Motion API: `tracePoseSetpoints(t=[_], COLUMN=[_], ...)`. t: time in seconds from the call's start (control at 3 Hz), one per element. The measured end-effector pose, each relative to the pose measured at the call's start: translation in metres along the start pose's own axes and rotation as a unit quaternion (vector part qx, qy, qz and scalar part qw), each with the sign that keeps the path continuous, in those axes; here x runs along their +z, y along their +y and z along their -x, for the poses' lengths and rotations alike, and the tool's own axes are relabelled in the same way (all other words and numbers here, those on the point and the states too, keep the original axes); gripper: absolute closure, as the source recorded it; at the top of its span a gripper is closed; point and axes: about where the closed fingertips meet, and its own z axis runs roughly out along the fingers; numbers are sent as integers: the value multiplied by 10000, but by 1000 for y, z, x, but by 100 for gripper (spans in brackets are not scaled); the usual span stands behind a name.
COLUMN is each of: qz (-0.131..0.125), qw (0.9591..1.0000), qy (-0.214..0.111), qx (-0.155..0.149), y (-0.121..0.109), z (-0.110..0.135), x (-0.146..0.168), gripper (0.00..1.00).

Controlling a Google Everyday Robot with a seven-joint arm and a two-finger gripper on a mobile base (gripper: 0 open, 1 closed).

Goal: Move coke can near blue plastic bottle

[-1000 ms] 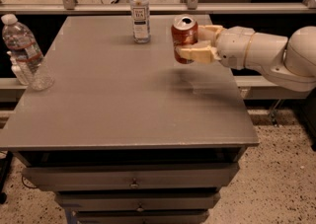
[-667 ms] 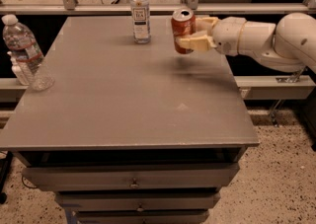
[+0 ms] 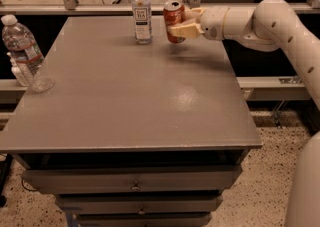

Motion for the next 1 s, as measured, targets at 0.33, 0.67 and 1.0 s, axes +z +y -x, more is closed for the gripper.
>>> tracePoseSetpoints(t=[0.33,0.67,1.0], qz=[46,78,117], qw=[9999,9996,9993], qy=[-75,-124,-163], qx=[114,245,314], y=[-7,-7,-7], z=[-6,-13,-16], x=[18,32,41], gripper=[100,82,59])
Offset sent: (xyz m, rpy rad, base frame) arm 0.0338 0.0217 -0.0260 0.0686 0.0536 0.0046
